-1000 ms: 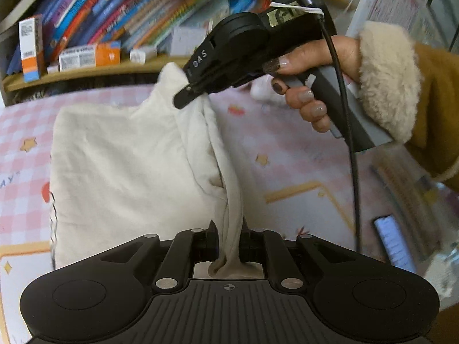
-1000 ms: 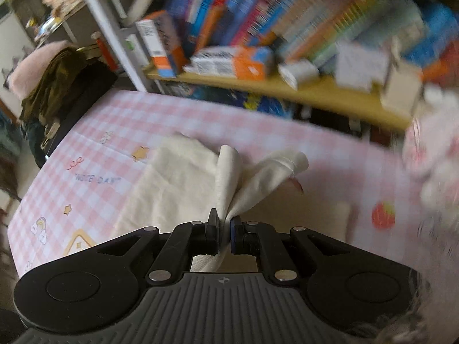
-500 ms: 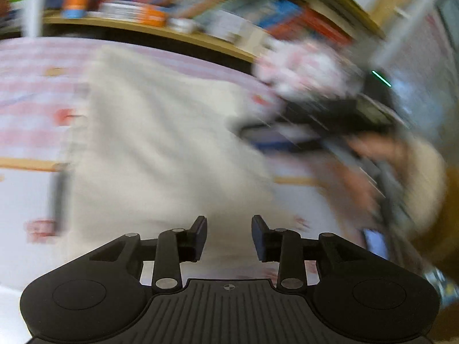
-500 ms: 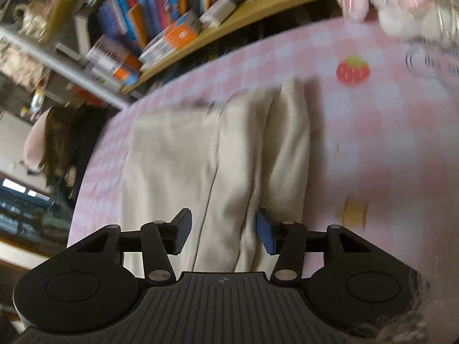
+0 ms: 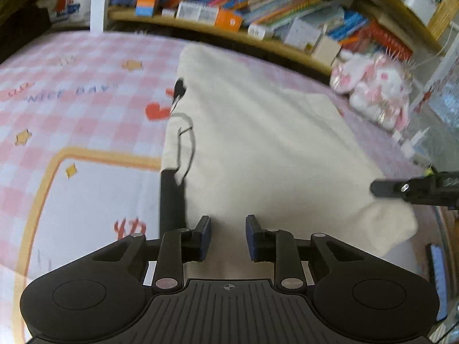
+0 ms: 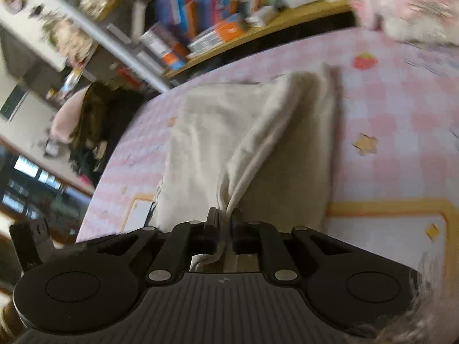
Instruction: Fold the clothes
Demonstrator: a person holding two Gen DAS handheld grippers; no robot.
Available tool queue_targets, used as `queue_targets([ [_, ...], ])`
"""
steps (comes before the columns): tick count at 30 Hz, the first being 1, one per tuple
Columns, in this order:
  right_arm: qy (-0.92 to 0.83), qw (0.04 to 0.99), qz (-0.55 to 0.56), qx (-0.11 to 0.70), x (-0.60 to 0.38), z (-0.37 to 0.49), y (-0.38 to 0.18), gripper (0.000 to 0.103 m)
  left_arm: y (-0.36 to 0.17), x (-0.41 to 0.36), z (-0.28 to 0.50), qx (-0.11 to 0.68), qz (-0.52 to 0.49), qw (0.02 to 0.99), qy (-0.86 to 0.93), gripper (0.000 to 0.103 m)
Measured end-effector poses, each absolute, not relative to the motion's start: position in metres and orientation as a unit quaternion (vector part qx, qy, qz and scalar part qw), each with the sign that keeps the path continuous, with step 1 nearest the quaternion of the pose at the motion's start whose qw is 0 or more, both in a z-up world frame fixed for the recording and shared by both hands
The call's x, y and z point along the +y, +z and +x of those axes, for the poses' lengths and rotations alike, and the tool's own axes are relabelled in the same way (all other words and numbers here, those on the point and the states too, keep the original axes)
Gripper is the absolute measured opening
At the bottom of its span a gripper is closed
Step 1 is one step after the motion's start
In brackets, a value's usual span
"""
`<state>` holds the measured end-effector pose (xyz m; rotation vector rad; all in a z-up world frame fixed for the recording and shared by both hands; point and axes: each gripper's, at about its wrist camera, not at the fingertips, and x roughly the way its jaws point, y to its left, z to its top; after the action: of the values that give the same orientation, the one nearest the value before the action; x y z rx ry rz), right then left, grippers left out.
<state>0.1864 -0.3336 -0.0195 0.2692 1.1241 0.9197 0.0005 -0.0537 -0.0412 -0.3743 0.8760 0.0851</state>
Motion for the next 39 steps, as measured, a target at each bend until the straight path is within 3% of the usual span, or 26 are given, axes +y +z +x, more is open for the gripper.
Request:
queue_targets([
  [4,0.390,0.726,0.099,0.558,-0.335,0.193,-0.051,0.010,-0.039,-0.057,-0.002,0.423,-0.169,0.889,0.038,0.024],
  [6,0.395,0.722,0.107,0.558,-0.335,0.196,-0.051,0.022,-0.035,-0.057,-0.004,0.417,-0.166,0.893,0.038,0.024],
  [7,0.399,0.725,0.108,0.551,-0.334,0.198,-0.048,0.038,-0.033,-0.058,-0.005,0.414,-0.165,0.894,0.037,0.024],
  [8,0.403,0.726,0.109,0.546,-0.333,0.199,-0.046,0.047,-0.033,-0.059,-0.005,0.413,-0.164,0.895,0.035,0.024],
  [15,0.412,0.704,0.107,0.569,-0.342,0.173,-0.041,0.045,-0.044,-0.061,-0.009,0.424,-0.179,0.887,0.034,0.024],
  [16,0.410,0.706,0.100,0.569,-0.344,0.169,-0.040,0.033,-0.044,-0.061,-0.009,0.423,-0.180,0.887,0.033,0.024],
  [17,0.408,0.708,0.094,0.569,-0.346,0.164,-0.040,0.014,-0.044,-0.060,-0.009,0.425,-0.181,0.886,0.032,0.024],
  [21,0.407,0.705,0.137,0.564,-0.362,0.159,-0.032,0.010,-0.043,-0.061,-0.008,0.428,-0.176,0.886,0.028,0.025],
  [26,0.394,0.701,0.101,0.586,-0.356,0.165,-0.047,0.011,-0.042,-0.059,-0.008,0.432,-0.171,0.885,0.025,0.027],
  [27,0.396,0.699,0.096,0.587,-0.355,0.168,-0.047,0.016,-0.041,-0.060,-0.008,0.434,-0.167,0.885,0.026,0.027],
  [29,0.406,0.720,0.078,0.557,-0.351,0.177,-0.031,0.047,-0.035,-0.063,-0.008,0.431,-0.154,0.888,0.029,0.027],
  [30,0.409,0.733,0.072,0.539,-0.349,0.184,-0.023,0.050,-0.031,-0.065,-0.008,0.427,-0.149,0.891,0.028,0.027],
  [34,0.406,0.769,0.092,0.485,-0.328,0.234,-0.012,0.047,-0.023,-0.070,-0.003,0.419,-0.136,0.897,0.021,0.027],
  [39,0.363,0.795,0.093,0.477,-0.285,0.296,-0.032,0.044,-0.037,-0.073,0.002,0.443,-0.136,0.886,0.021,0.027],
])
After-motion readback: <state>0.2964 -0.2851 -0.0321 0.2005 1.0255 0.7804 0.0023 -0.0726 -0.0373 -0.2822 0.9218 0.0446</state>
